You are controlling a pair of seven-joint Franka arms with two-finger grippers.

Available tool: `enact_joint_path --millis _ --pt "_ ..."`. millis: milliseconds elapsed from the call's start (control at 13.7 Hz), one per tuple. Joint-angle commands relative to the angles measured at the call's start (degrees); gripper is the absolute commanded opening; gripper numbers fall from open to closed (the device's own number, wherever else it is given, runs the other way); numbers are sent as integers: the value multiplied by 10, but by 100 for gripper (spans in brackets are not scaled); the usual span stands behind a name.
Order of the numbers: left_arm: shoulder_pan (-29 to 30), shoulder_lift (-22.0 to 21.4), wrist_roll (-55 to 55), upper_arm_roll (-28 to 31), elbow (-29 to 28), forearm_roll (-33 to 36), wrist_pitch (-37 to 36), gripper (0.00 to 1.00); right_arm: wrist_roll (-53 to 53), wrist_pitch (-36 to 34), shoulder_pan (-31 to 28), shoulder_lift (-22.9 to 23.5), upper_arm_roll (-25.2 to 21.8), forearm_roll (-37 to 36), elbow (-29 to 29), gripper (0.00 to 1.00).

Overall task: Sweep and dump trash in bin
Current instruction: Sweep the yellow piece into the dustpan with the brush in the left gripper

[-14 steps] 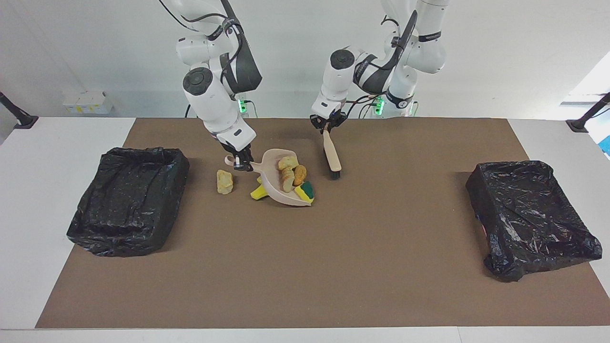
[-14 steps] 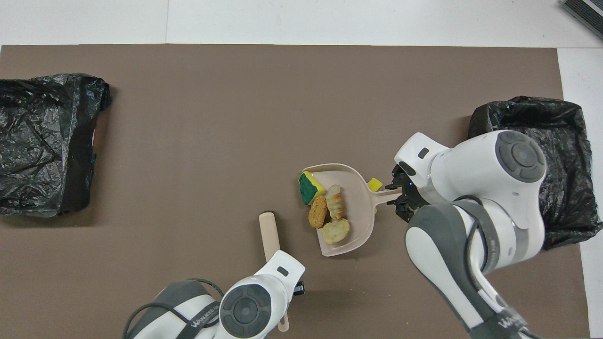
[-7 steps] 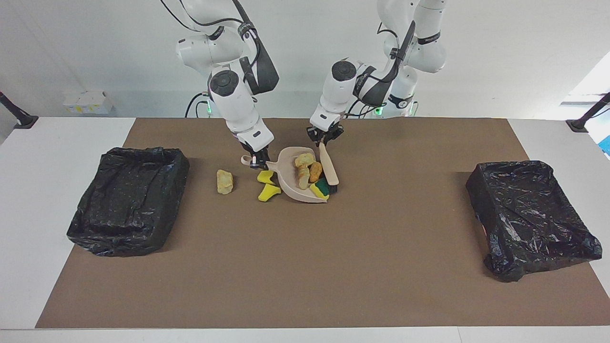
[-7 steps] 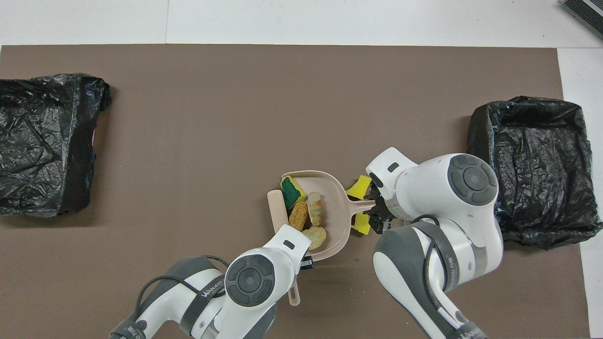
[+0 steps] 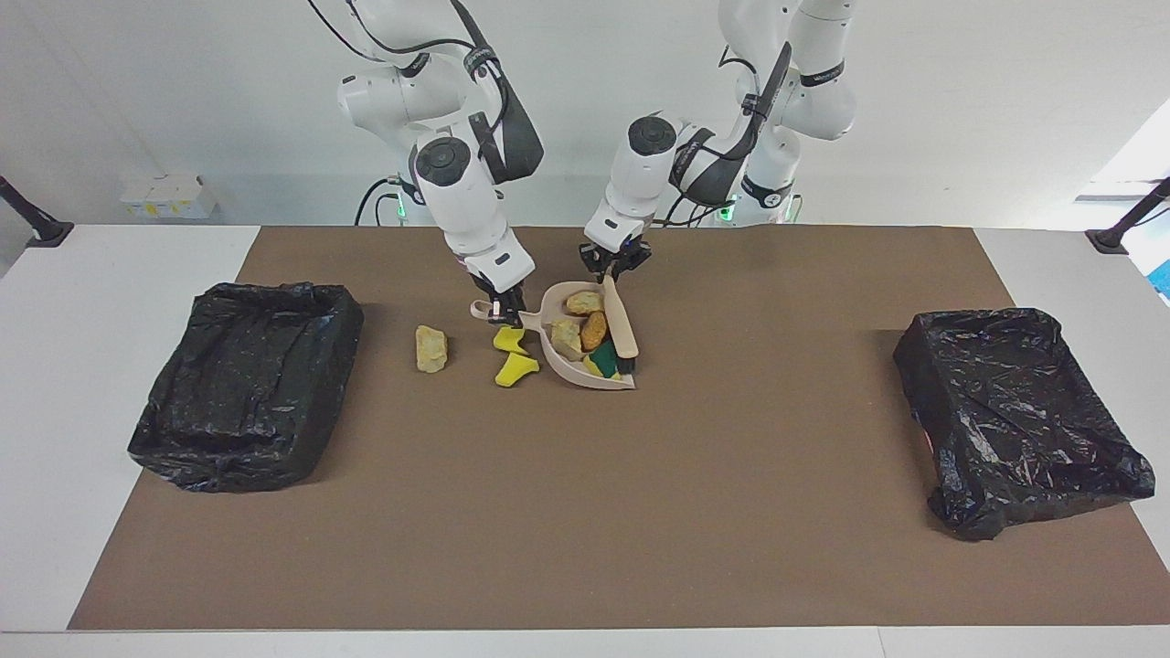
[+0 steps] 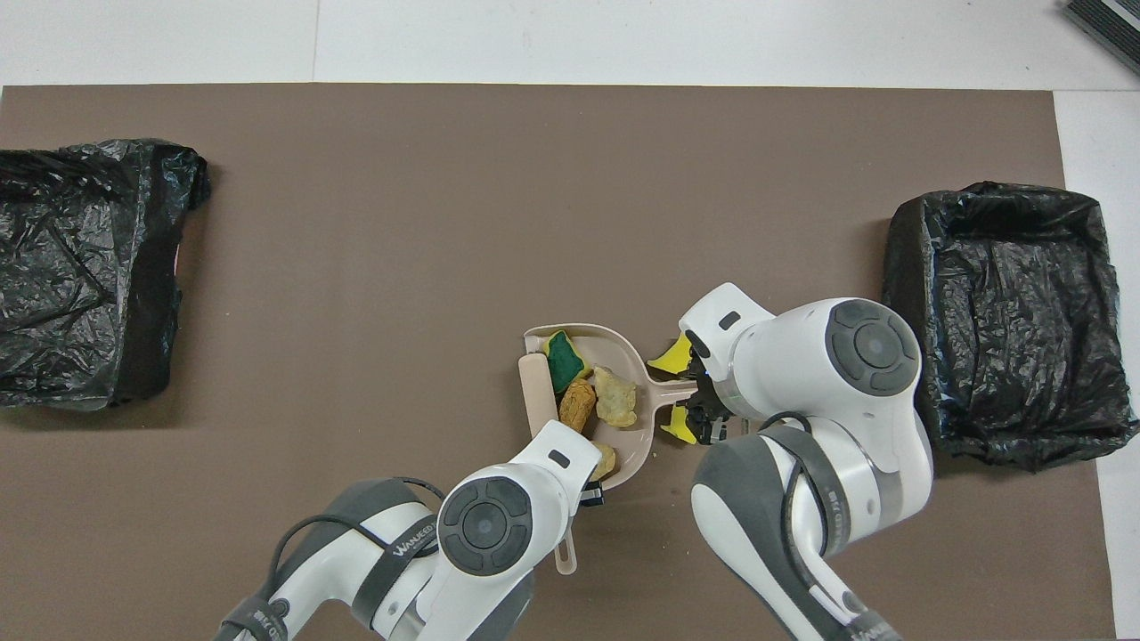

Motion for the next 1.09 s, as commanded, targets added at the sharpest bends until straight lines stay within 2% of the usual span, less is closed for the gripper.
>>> enact_joint_path --millis 0,146,364,510,583,656,802,874,1020 --pt "-3 7 8 0 8 0 4 0 40 24 18 13 5 -13 -7 0" --pt "-3 7 8 0 8 0 4 0 42 23 15 13 5 -64 -8 0" --pt "-3 6 8 1 8 0 3 0 107 23 12 16 5 -77 -17 0" --pt "-3 6 8 0 7 0 3 0 108 23 10 17 5 -85 -17 0" --pt "-3 6 8 1 7 0 1 0 109 23 8 19 4 -91 -16 3" --pt "-3 6 8 1 7 0 1 0 116 23 0 22 4 -98 -15 9" --pt "-3 6 8 1 7 0 1 0 121 24 -8 25 4 -117 -11 31" --pt "-3 6 8 1 7 0 1 0 121 23 -8 25 5 -136 -11 32" --pt "-3 6 7 1 7 0 -3 0 119 23 -8 24 5 -141 -12 44"
